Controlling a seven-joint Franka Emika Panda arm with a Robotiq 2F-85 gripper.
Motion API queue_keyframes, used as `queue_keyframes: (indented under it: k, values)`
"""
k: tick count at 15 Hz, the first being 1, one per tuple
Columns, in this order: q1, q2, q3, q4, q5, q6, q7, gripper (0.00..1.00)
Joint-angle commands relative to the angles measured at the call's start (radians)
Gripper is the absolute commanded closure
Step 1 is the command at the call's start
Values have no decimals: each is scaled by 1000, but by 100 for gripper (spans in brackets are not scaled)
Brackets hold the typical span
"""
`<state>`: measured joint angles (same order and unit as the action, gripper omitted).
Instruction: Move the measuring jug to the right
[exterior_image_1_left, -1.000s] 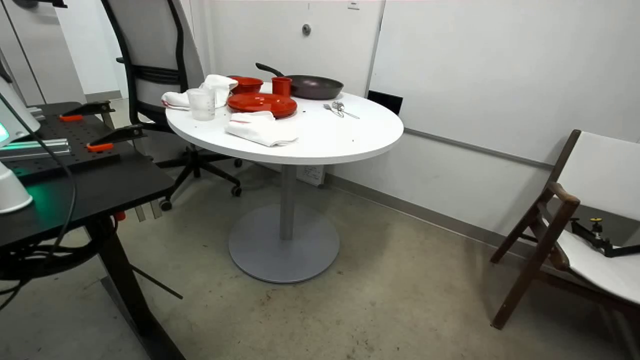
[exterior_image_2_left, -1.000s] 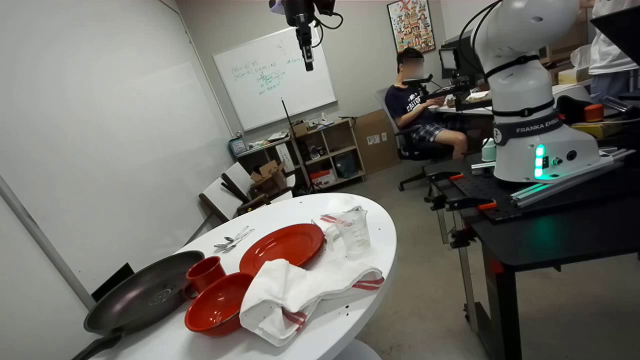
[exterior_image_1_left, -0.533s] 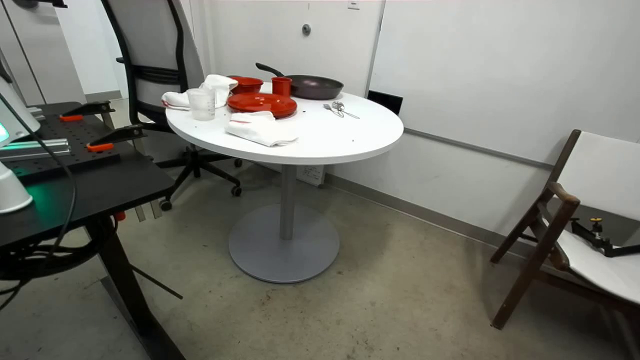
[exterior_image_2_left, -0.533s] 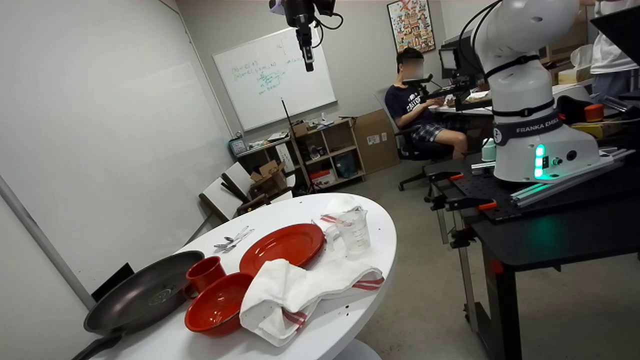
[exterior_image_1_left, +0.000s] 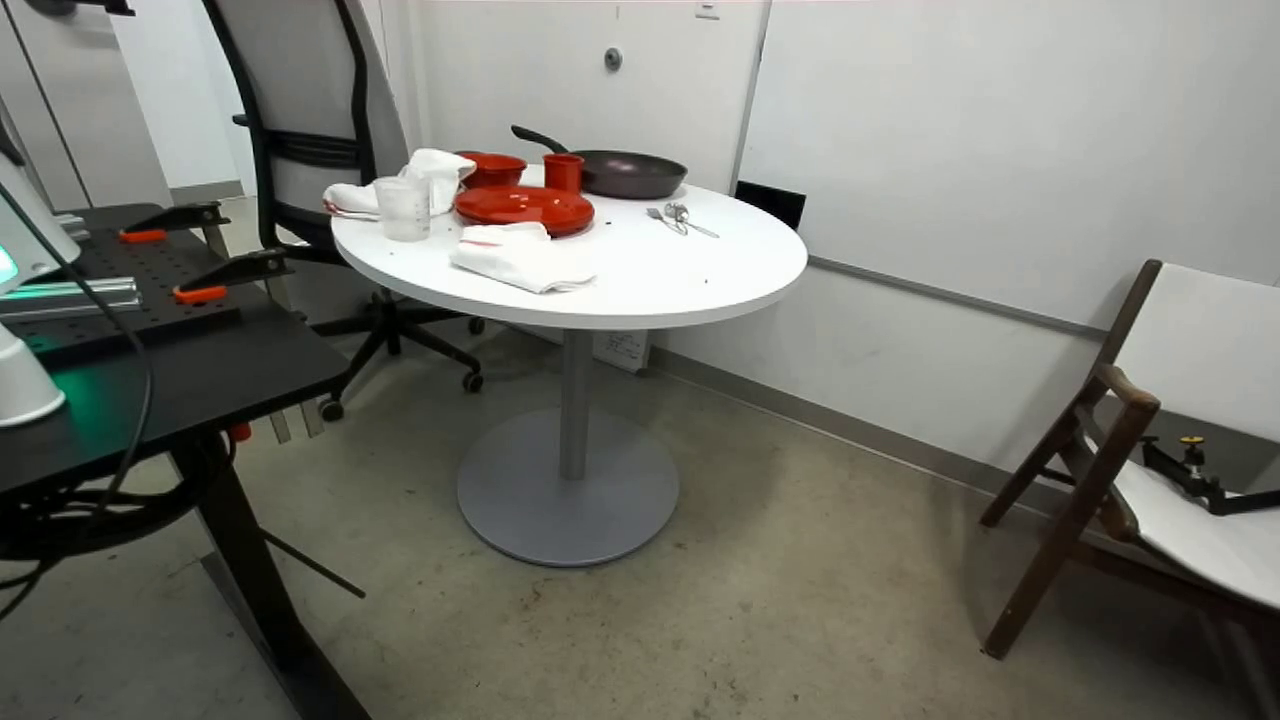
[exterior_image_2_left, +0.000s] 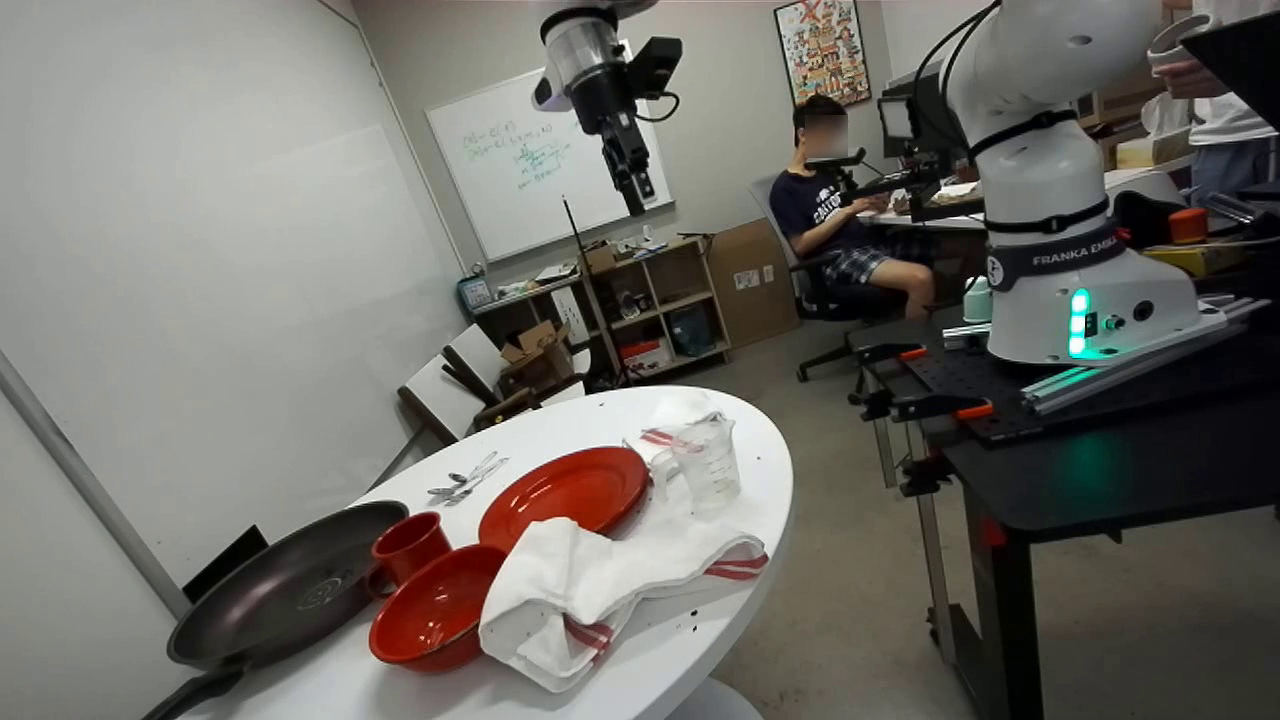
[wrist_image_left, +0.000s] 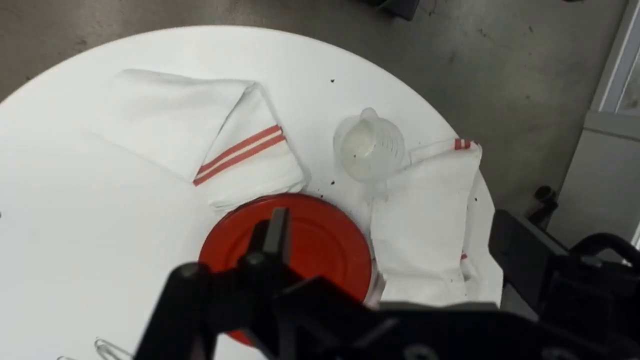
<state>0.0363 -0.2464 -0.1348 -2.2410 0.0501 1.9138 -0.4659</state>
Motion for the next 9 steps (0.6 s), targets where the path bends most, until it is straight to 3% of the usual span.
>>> queue_keyframes:
  k: [1,9]
  values:
    - [5,98,48,1,-45,35,-26,0]
    - [3,332,118,25,-108,148,-56,0]
